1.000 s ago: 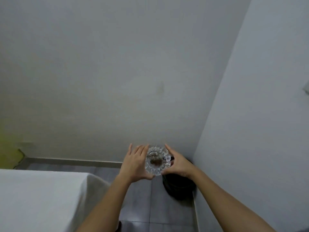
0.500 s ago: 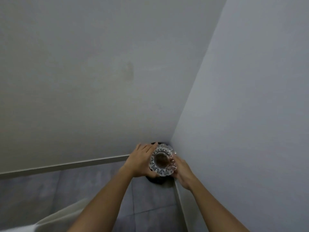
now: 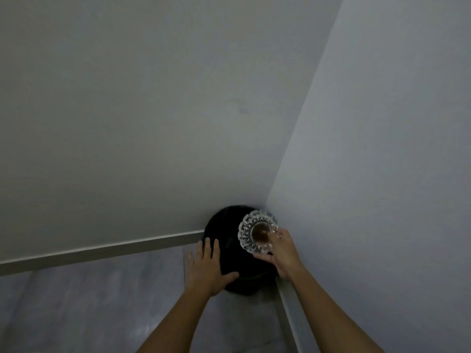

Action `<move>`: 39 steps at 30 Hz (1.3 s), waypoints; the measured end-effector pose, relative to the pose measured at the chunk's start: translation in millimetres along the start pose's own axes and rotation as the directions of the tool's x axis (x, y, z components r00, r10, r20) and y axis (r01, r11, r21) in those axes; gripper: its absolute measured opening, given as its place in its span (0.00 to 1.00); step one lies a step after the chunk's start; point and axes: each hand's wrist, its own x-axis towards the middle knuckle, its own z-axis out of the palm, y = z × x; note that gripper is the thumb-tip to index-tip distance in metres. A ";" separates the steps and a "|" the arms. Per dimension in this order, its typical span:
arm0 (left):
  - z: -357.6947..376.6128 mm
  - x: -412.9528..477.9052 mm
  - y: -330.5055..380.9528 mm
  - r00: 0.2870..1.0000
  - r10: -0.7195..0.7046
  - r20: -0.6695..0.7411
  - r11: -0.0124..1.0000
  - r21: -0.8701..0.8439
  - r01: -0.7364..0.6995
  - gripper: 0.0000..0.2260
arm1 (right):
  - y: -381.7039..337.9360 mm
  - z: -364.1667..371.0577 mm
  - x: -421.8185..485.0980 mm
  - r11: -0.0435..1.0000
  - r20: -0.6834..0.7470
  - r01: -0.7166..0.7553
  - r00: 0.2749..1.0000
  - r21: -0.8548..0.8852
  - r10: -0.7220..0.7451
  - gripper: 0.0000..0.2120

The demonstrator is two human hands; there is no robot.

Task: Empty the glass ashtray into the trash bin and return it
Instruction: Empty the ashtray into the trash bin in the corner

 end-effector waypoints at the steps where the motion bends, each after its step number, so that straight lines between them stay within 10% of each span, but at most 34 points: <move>1: 19.8 19.2 -3.0 1.000 -0.021 0.010 1.000 -0.014 0.021 0.46 | 16.5 -1.4 17.7 0.999 -0.005 0.012 1.000 -0.034 -0.012 0.08; 7: 122.8 85.0 -14.3 0.997 -0.082 0.015 0.992 -0.091 0.083 0.55 | 88.5 -8.6 94.6 0.944 -0.089 0.193 0.970 -0.268 -0.224 0.10; 12: 163.9 96.3 -13.3 0.985 -0.063 -0.159 0.981 -0.192 0.032 0.60 | 111.9 -20.8 126.6 0.672 -0.078 0.401 0.823 -0.622 -0.563 0.06; 22: 152.1 102.6 -5.9 0.992 -0.116 -0.057 0.967 -0.236 0.099 0.61 | 94.8 -26.1 117.0 -0.362 0.576 0.514 0.354 -0.778 -0.737 0.12; 28: 156.0 102.6 -2.9 0.981 -0.167 -0.096 0.969 -0.202 0.145 0.62 | 131.2 -36.6 131.5 -0.788 0.885 0.404 0.165 -0.464 -0.436 0.13; 39: 156.5 103.1 -1.0 0.977 -0.172 -0.123 0.968 -0.207 0.145 0.63 | 144.4 -79.7 145.9 -0.877 0.949 0.368 0.183 -0.309 -0.258 0.07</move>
